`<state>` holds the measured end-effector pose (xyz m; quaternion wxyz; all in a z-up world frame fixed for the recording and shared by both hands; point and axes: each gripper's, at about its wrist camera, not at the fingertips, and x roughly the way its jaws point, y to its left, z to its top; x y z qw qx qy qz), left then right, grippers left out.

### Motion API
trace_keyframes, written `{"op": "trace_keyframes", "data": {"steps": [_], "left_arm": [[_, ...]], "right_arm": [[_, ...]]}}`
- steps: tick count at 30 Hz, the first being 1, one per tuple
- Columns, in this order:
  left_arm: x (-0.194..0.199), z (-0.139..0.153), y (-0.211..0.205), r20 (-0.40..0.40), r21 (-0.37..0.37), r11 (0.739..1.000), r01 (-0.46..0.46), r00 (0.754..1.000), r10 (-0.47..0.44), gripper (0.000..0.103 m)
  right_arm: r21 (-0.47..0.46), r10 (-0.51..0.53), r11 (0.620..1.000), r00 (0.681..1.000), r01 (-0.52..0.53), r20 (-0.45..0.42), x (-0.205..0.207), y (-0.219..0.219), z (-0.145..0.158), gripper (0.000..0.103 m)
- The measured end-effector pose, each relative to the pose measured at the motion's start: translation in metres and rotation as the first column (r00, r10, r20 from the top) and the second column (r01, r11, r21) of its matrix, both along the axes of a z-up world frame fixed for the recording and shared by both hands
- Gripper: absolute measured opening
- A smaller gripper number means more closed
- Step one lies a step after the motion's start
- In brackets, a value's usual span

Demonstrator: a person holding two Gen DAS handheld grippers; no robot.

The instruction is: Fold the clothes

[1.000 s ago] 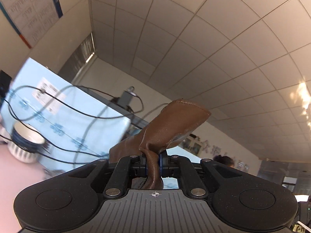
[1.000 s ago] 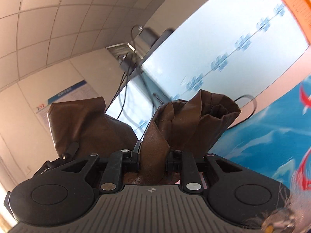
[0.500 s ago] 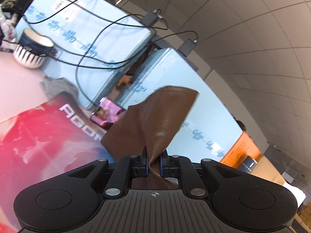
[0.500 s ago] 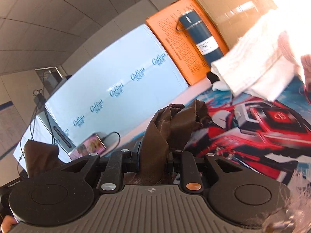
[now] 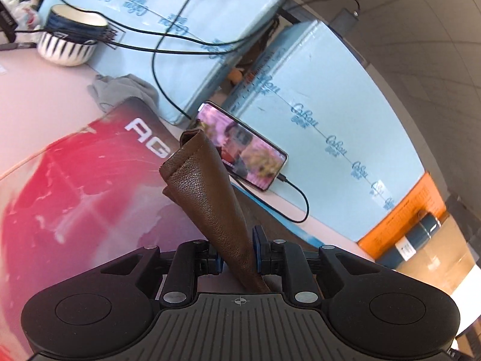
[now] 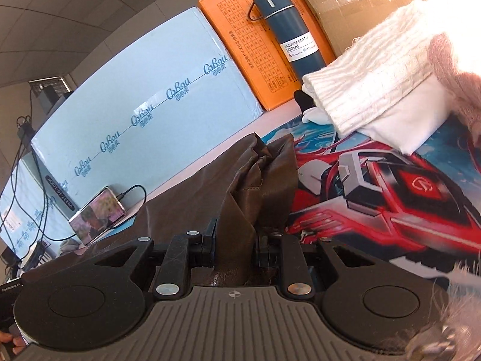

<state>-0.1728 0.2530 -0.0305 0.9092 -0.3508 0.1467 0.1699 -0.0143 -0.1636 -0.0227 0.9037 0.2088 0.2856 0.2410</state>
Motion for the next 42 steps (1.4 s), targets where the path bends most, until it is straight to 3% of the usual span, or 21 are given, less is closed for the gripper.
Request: {"op": "trace_keyframes", "data": {"steps": [2,3,4,5,7,10,13,15,17,19,21,24,25,26,33,35,36,37,40,42], "left_arm": [[0.006,0.002,0.0,-0.039,-0.002,1.0,-0.011,0.999,0.011,0.026],[0.005,0.002,0.002,-0.052,-0.001,0.999,-0.034,0.998,0.034,0.031],[0.001,0.001,0.005,-0.066,0.018,0.997,-0.079,0.995,0.08,0.047],[-0.003,0.001,0.008,-0.079,0.038,0.992,-0.124,0.989,0.127,0.066],[-0.01,0.004,0.015,-0.101,0.094,0.98,-0.175,0.978,0.184,0.074],[-0.009,0.021,0.024,-0.136,0.237,0.965,-0.114,0.979,0.15,0.085],[-0.004,0.039,0.019,-0.124,0.339,0.94,-0.031,0.989,0.077,0.088],[0.007,0.049,0.01,-0.1,0.359,0.932,0.053,0.995,-0.018,0.092],[0.022,0.053,-0.008,-0.126,0.381,0.91,0.16,0.985,-0.121,0.094],[0.038,0.051,-0.029,-0.168,0.408,0.872,0.271,0.961,-0.22,0.094],[0.052,0.043,-0.055,-0.227,0.437,0.814,0.383,0.922,-0.313,0.094],[0.062,0.025,-0.08,-0.328,0.477,0.731,0.488,0.87,-0.367,0.094],[0.064,0.02,-0.082,-0.361,0.474,0.721,0.506,0.858,-0.365,0.094],[0.067,0.015,-0.084,-0.393,0.469,0.712,0.522,0.846,-0.361,0.094],[0.071,0.003,-0.071,-0.408,0.401,0.74,0.54,0.829,-0.384,0.094],[0.071,0.003,-0.07,-0.404,0.395,0.743,0.54,0.829,-0.388,0.094],[0.071,0.002,-0.07,-0.404,0.397,0.742,0.54,0.829,-0.388,0.094],[0.071,0.002,-0.07,-0.404,0.398,0.741,0.54,0.829,-0.387,0.094],[0.071,0.002,-0.07,-0.402,0.397,0.742,0.54,0.83,-0.388,0.094],[0.07,0.003,-0.069,-0.397,0.397,0.743,0.539,0.831,-0.39,0.094]], "right_arm": [[-0.005,-0.002,1.0,1.0,0.002,-0.011,0.01,-0.003,0.001,0.021],[-0.002,-0.001,1.0,1.0,0.001,-0.017,0.013,-0.005,0.001,0.028],[-0.017,-0.004,1.0,1.0,0.004,-0.013,0.013,-0.009,0.003,0.04],[-0.051,-0.022,0.998,1.0,0.023,0.011,0.012,-0.014,0.005,0.045],[-0.112,-0.048,0.992,0.996,0.056,0.07,0.01,-0.024,0.012,0.062],[-0.157,-0.008,0.987,0.99,0.03,0.14,0.015,-0.038,0.02,0.082],[-0.194,0.071,0.98,0.979,-0.033,0.193,0.028,-0.041,0.026,0.087],[-0.214,0.107,0.975,0.974,-0.064,0.198,0.041,-0.037,0.027,0.088],[-0.227,0.144,0.969,0.972,-0.099,0.188,0.055,-0.029,0.027,0.088],[-0.238,0.177,0.962,0.968,-0.132,0.18,0.07,-0.02,0.029,0.088],[-0.246,0.205,0.956,0.966,-0.162,0.16,0.086,-0.011,0.03,0.088],[-0.23,0.268,0.944,0.957,-0.238,0.108,0.109,0.0,0.029,0.088],[-0.217,0.283,0.941,0.955,-0.259,0.085,0.116,0.004,0.028,0.089],[-0.204,0.297,0.938,0.953,-0.28,0.063,0.124,0.007,0.027,0.09],[-0.164,0.342,0.924,0.938,-0.346,-0.049,0.17,0.026,0.009,0.093],[-0.15,0.358,0.921,0.933,-0.36,-0.041,0.174,0.031,0.009,0.09],[-0.15,0.373,0.916,0.928,-0.373,-0.028,0.173,0.034,0.01,0.081],[-0.15,0.387,0.911,0.922,-0.385,-0.015,0.171,0.037,0.011,0.062],[-0.226,0.419,0.889,0.907,-0.399,0.044,0.16,0.045,0.018,0.024],[-0.244,0.455,0.874,0.885,-0.421,0.103,0.146,0.044,0.026,0.013]]}}
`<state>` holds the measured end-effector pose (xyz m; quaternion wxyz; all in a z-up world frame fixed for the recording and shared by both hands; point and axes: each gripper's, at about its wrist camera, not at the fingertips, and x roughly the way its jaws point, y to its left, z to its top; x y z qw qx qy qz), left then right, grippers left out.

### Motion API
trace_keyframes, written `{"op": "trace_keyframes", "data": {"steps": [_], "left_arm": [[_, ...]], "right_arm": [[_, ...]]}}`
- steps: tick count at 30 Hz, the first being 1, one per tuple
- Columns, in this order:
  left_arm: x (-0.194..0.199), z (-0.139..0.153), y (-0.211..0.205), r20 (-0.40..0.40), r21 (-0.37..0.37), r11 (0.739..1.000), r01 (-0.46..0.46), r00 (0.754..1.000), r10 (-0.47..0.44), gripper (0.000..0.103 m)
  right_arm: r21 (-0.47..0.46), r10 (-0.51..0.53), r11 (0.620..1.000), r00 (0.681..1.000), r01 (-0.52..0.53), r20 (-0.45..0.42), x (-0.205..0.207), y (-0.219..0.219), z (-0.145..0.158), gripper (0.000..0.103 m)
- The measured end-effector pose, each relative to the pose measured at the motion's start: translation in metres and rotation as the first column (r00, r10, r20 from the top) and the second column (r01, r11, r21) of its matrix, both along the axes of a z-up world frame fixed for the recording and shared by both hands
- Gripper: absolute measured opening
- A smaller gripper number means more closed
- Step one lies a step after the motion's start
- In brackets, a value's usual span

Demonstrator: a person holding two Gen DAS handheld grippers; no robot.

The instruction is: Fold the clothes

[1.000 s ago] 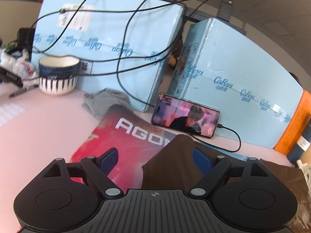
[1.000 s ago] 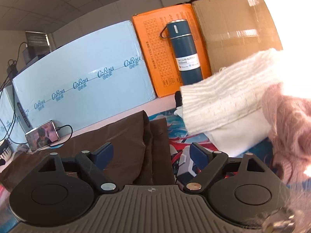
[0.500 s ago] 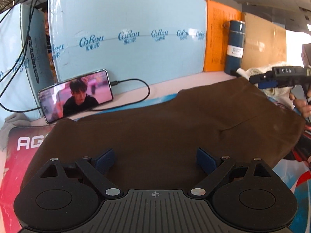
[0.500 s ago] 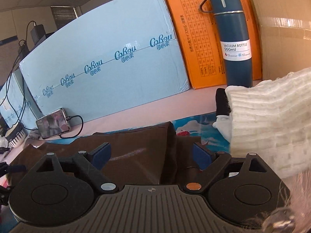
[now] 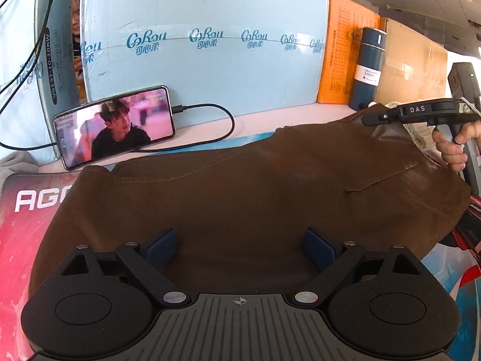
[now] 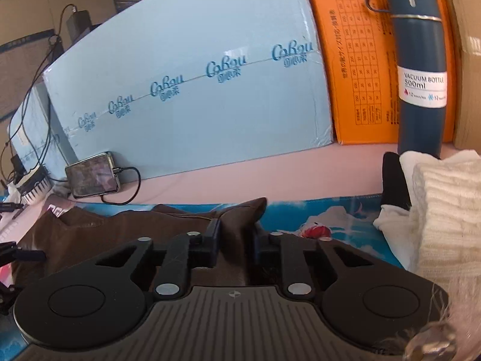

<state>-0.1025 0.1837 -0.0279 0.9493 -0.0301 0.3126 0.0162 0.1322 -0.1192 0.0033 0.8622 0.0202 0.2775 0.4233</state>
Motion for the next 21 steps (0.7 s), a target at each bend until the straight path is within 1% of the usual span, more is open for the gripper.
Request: {"op": "trace_keyframes", "data": {"steps": [1,3,5,6,7,9,10,11,13,15,16,17,18,19,20,21], "left_arm": [[0.0,0.0,0.0,0.004,-0.003,1.0,0.001,1.0,-0.001,0.094],[-0.002,0.002,0.0,0.022,-0.003,1.0,-0.003,1.0,0.003,0.094],[-0.01,0.011,-0.009,0.126,0.062,0.998,-0.026,0.992,0.018,0.094],[-0.016,0.017,-0.015,0.197,0.1,0.995,-0.007,0.98,-0.013,0.094],[-0.021,0.023,-0.021,0.266,0.14,0.99,0.012,0.963,-0.049,0.095],[-0.024,0.032,-0.031,0.323,0.208,0.974,0.091,0.933,-0.156,0.096],[-0.022,0.035,-0.035,0.332,0.242,0.96,0.143,0.917,-0.22,0.098],[-0.018,0.035,-0.04,0.329,0.281,0.942,0.183,0.904,-0.273,0.099],[-0.006,0.034,-0.052,0.3,0.362,0.902,0.237,0.886,-0.354,0.099],[0.006,0.03,-0.065,0.26,0.434,0.85,0.297,0.863,-0.434,0.099],[0.013,0.028,-0.071,0.237,0.469,0.821,0.326,0.849,-0.473,0.099],[0.013,0.026,-0.077,0.203,0.491,0.784,0.379,0.826,-0.527,0.096],[0.012,0.023,-0.082,0.169,0.501,0.744,0.442,0.793,-0.585,0.09],[0.009,0.022,-0.087,0.149,0.504,0.721,0.476,0.774,-0.615,0.056],[0.005,0.021,-0.091,0.13,0.505,0.698,0.508,0.754,-0.643,0.028],[0.002,0.02,-0.095,0.111,0.505,0.674,0.539,0.734,-0.67,0.017]], "right_arm": [[0.017,0.022,1.0,0.999,-0.023,0.031,-0.009,-0.002,0.006,0.011],[0.049,0.065,0.996,0.993,-0.07,0.094,-0.026,-0.006,0.017,0.01],[0.095,0.13,0.985,0.979,-0.146,0.155,-0.052,-0.013,0.032,0.01],[0.114,0.173,0.974,0.967,-0.196,0.189,-0.068,-0.016,0.04,0.009],[0.121,0.21,0.963,0.954,-0.239,0.212,-0.082,-0.019,0.045,0.009],[0.105,0.28,0.943,0.925,-0.315,0.256,-0.11,-0.021,0.052,0.009],[0.092,0.313,0.933,0.908,-0.349,0.277,-0.124,-0.023,0.056,0.008],[0.089,0.334,0.924,0.899,-0.372,0.283,-0.135,-0.025,0.055,0.008],[0.084,0.376,0.906,0.88,-0.415,0.291,-0.156,-0.03,0.053,0.008],[0.078,0.416,0.886,0.858,-0.457,0.3,-0.177,-0.034,0.052,0.008],[0.072,0.416,0.887,0.858,-0.455,0.301,-0.185,-0.037,0.049,0.008],[0.091,0.405,0.89,0.865,-0.447,0.297,-0.189,-0.042,0.047,0.008],[0.111,0.393,0.892,0.872,-0.439,0.293,-0.193,-0.048,0.045,0.008],[0.131,0.381,0.893,0.878,-0.43,0.289,-0.196,-0.054,0.044,0.008],[0.151,0.369,0.894,0.885,-0.421,0.284,-0.2,-0.059,0.042,0.008],[0.171,0.357,0.895,0.891,-0.412,0.28,-0.204,-0.065,0.04,0.008]]}}
